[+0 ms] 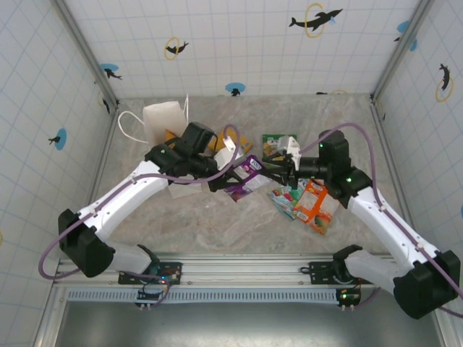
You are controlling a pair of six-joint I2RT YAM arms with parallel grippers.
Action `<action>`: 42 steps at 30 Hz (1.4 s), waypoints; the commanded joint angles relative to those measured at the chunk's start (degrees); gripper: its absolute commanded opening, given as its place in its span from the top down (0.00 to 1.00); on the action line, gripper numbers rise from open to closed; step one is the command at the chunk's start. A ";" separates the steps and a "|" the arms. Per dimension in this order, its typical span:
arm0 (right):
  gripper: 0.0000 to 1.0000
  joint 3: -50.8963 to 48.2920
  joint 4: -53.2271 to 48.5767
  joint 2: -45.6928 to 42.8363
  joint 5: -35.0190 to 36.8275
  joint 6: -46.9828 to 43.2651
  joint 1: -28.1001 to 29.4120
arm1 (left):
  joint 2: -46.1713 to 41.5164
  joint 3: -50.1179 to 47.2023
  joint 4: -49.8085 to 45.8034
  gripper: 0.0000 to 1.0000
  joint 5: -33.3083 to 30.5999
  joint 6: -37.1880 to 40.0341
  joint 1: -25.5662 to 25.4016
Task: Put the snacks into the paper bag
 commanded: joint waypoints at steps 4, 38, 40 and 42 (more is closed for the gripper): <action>0.45 -6.37 13.93 -5.83 12.25 13.15 -2.72 | -0.13 11.86 -1.24 0.85 -9.92 -14.08 0.02; 0.45 -12.54 16.97 -2.12 17.63 24.25 2.16 | 3.30 35.35 -14.30 0.84 -61.83 -37.09 11.88; 0.45 -12.55 16.83 -1.73 17.63 24.25 2.51 | 2.66 32.51 -14.45 0.84 -60.29 -38.14 12.36; 0.45 -12.59 16.71 -1.36 17.54 24.34 2.80 | 2.84 31.20 -15.46 0.84 -58.31 -39.26 13.55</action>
